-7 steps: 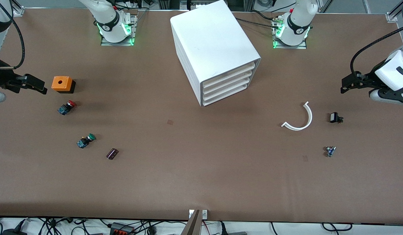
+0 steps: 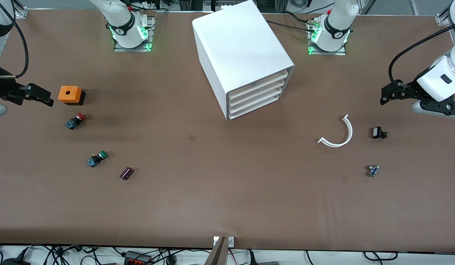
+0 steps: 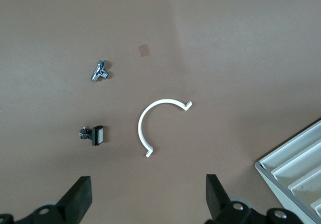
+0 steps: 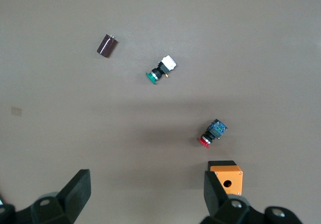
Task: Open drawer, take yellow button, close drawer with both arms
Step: 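Raise both grippers off the rest pose toward the white cabinet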
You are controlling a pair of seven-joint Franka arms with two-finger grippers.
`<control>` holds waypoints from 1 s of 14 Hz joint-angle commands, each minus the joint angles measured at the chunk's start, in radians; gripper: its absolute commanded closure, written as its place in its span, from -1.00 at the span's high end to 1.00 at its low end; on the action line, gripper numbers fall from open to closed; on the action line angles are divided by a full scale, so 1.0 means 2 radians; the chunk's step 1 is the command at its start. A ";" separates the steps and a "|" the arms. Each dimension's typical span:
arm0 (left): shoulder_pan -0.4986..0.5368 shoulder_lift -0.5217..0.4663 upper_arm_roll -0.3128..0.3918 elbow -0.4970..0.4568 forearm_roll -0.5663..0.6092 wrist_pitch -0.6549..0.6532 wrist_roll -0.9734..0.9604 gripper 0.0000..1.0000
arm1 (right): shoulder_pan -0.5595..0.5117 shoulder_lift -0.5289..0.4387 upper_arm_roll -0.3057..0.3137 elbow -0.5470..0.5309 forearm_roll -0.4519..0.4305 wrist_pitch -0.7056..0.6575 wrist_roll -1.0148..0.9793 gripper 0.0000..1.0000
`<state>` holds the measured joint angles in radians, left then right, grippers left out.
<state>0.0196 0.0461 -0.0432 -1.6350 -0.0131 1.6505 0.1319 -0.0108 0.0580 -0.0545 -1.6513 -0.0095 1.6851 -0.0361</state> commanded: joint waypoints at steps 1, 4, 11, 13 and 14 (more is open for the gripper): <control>0.001 -0.008 0.000 -0.002 -0.004 0.002 0.011 1.00 | 0.002 0.002 0.003 -0.003 0.002 0.005 -0.005 1.00; 0.000 0.006 -0.004 -0.001 -0.019 -0.036 0.015 1.00 | 0.015 0.002 0.003 -0.003 0.017 0.006 0.001 1.00; -0.007 0.082 -0.007 0.005 -0.225 -0.175 0.029 1.00 | 0.067 0.033 0.003 0.012 0.058 0.019 0.001 1.00; -0.009 0.110 -0.011 0.004 -0.281 -0.178 0.061 1.00 | 0.092 0.040 0.003 0.020 0.057 0.023 0.002 1.00; -0.010 0.129 -0.016 0.003 -0.302 -0.176 0.089 1.00 | 0.102 0.042 0.003 0.024 0.057 0.023 0.001 1.00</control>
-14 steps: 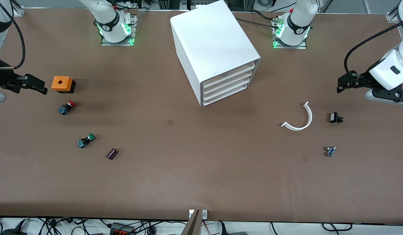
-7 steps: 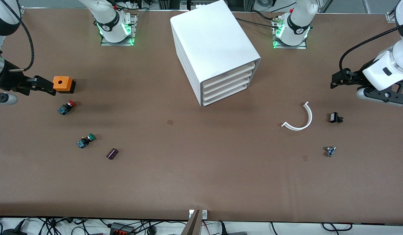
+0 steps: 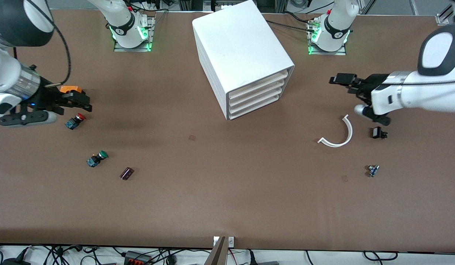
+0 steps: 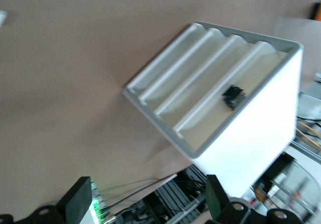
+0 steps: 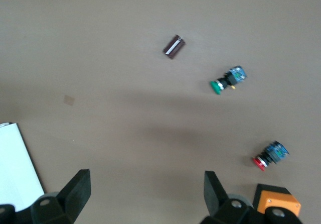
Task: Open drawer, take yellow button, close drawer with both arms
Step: 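Reach the left gripper to the bottom drawer handle while the right gripper approaches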
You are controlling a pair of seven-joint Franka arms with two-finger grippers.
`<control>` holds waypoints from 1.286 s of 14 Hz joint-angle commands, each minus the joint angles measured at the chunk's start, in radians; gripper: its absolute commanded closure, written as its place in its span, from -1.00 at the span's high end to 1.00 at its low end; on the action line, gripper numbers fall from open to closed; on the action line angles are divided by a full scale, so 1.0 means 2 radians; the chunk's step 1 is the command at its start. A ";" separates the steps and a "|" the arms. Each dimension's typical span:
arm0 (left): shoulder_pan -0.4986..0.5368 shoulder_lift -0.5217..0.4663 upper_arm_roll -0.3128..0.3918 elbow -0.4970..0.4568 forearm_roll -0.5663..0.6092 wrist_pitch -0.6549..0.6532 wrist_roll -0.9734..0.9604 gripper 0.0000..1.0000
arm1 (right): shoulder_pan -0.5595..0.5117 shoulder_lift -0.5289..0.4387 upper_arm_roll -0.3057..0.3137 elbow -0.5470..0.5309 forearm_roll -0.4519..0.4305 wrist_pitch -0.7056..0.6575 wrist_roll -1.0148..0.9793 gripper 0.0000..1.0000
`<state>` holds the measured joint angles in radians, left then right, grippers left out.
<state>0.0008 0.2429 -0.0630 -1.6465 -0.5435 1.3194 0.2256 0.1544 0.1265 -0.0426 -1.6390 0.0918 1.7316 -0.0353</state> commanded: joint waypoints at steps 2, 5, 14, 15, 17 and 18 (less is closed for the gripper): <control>0.001 0.068 -0.014 0.003 -0.076 0.007 0.102 1.00 | 0.039 0.024 -0.002 0.032 0.007 0.000 0.001 1.00; -0.010 0.098 -0.020 -0.037 -0.148 0.039 0.182 0.94 | 0.077 0.050 -0.002 0.055 0.006 0.004 0.002 1.00; -0.012 0.099 -0.077 -0.209 -0.294 0.105 0.324 0.59 | 0.147 0.091 -0.002 0.074 0.007 0.065 0.028 1.00; -0.012 0.099 -0.079 -0.211 -0.293 0.105 0.330 0.43 | 0.149 0.092 -0.002 0.074 0.007 0.067 0.028 1.00; -0.013 0.107 -0.079 -0.210 -0.291 0.104 0.357 -0.07 | 0.149 0.094 -0.002 0.074 0.007 0.068 0.028 1.00; -0.013 0.116 -0.079 -0.209 -0.292 0.104 0.376 -0.31 | 0.150 0.095 -0.002 0.074 0.007 0.068 0.028 1.00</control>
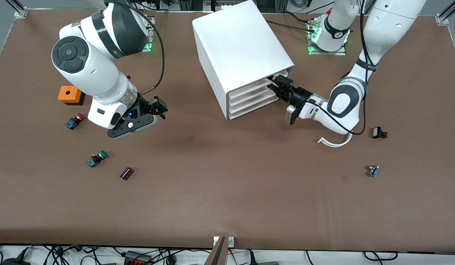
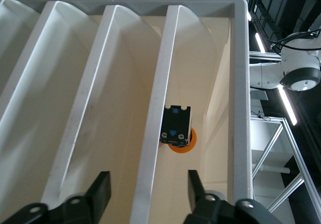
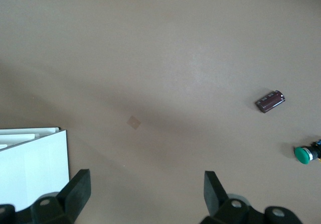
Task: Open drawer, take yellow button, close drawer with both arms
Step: 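Grip the bottom drawer handle with the left gripper and pull it open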
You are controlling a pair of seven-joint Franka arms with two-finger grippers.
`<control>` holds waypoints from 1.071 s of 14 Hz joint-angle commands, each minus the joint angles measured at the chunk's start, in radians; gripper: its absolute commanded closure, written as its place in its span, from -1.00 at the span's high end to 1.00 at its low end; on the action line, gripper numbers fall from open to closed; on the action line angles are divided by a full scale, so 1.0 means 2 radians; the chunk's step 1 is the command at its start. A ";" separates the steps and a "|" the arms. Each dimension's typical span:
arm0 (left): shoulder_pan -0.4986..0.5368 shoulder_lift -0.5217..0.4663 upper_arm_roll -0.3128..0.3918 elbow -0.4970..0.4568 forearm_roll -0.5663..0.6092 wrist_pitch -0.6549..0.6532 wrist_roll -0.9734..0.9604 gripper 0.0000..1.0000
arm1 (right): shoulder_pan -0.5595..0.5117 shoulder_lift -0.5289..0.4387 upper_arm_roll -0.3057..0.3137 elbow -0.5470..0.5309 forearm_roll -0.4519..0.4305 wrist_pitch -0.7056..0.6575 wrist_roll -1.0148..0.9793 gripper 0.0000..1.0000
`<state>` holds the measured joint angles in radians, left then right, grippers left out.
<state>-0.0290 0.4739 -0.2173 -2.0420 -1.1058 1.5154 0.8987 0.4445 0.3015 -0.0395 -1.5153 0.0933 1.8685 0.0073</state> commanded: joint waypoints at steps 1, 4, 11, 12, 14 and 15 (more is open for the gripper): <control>0.002 0.012 -0.002 -0.008 -0.009 0.006 0.053 -0.52 | 0.006 0.008 -0.004 0.012 0.006 0.000 0.006 1.00; 0.001 0.023 -0.002 -0.001 -0.008 0.007 0.071 -0.96 | 0.012 0.008 -0.004 0.013 0.006 0.008 0.007 1.00; 0.019 0.072 0.014 0.126 0.060 0.003 0.021 -0.99 | 0.019 0.008 -0.004 0.013 0.006 0.030 0.035 1.00; 0.024 0.087 0.014 0.156 0.076 0.002 0.009 -0.99 | 0.021 0.007 -0.004 0.013 0.006 0.035 0.039 1.00; 0.030 0.106 0.014 0.185 0.081 0.002 0.001 -0.93 | 0.023 0.010 -0.003 0.013 0.006 0.050 0.056 1.00; 0.031 0.112 0.014 0.197 0.083 0.002 0.000 -0.91 | 0.027 0.012 -0.003 0.013 0.006 0.054 0.056 1.00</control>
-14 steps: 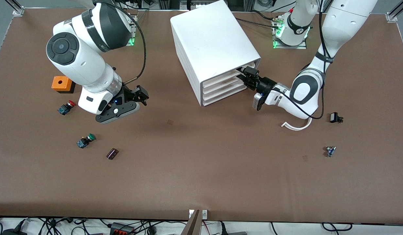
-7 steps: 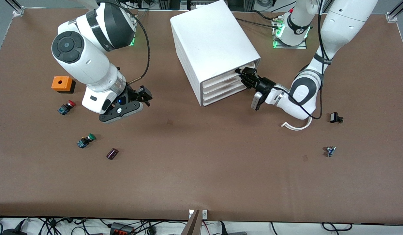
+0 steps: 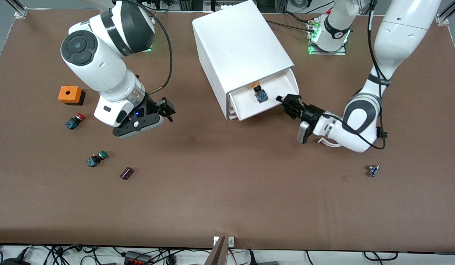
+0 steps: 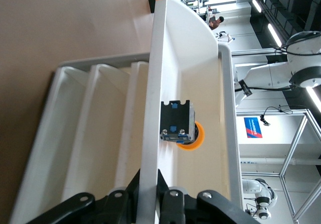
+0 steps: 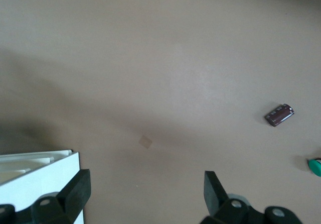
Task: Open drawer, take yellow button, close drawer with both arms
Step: 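Grip the bottom drawer handle with the left gripper and pull it open, then grasp the blue button in the drawer while the left gripper withdraws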
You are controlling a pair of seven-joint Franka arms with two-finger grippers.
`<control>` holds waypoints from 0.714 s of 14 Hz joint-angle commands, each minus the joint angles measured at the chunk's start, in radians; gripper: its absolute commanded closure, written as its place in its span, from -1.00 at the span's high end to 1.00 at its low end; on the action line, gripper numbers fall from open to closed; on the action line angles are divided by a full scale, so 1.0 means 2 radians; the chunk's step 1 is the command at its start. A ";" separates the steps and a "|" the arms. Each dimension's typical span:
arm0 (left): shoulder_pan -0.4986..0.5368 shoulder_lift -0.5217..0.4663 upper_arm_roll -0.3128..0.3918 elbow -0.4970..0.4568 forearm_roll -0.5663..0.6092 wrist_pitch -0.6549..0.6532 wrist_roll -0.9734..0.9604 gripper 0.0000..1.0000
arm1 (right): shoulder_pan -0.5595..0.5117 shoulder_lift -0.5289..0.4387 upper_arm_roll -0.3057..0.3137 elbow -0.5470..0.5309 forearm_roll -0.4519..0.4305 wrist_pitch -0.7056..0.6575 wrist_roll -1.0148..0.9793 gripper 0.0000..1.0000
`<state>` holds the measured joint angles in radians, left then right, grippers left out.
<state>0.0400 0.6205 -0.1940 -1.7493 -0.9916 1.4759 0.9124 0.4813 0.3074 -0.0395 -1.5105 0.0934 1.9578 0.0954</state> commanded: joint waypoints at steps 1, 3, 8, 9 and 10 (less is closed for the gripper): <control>-0.002 0.043 0.004 0.058 0.026 0.022 -0.006 -0.78 | 0.016 0.013 -0.003 0.015 0.006 0.013 0.012 1.00; 0.002 0.038 0.004 0.058 0.040 0.025 -0.009 0.99 | 0.033 0.033 -0.003 0.047 0.005 0.011 0.014 1.00; 0.016 -0.026 0.005 0.058 0.109 0.020 -0.106 1.00 | 0.089 0.079 -0.004 0.112 0.004 0.012 0.089 1.00; 0.016 -0.048 0.005 0.060 0.139 0.020 -0.152 1.00 | 0.100 0.085 -0.004 0.122 0.003 0.012 0.105 1.00; 0.016 -0.065 0.005 0.071 0.173 0.019 -0.188 1.00 | 0.113 0.089 -0.004 0.129 0.003 0.013 0.116 1.00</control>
<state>0.0763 0.5966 -0.1872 -1.6105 -0.7513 1.5079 0.6740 0.6656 0.4467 -0.0385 -1.3241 0.0934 1.9924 0.2740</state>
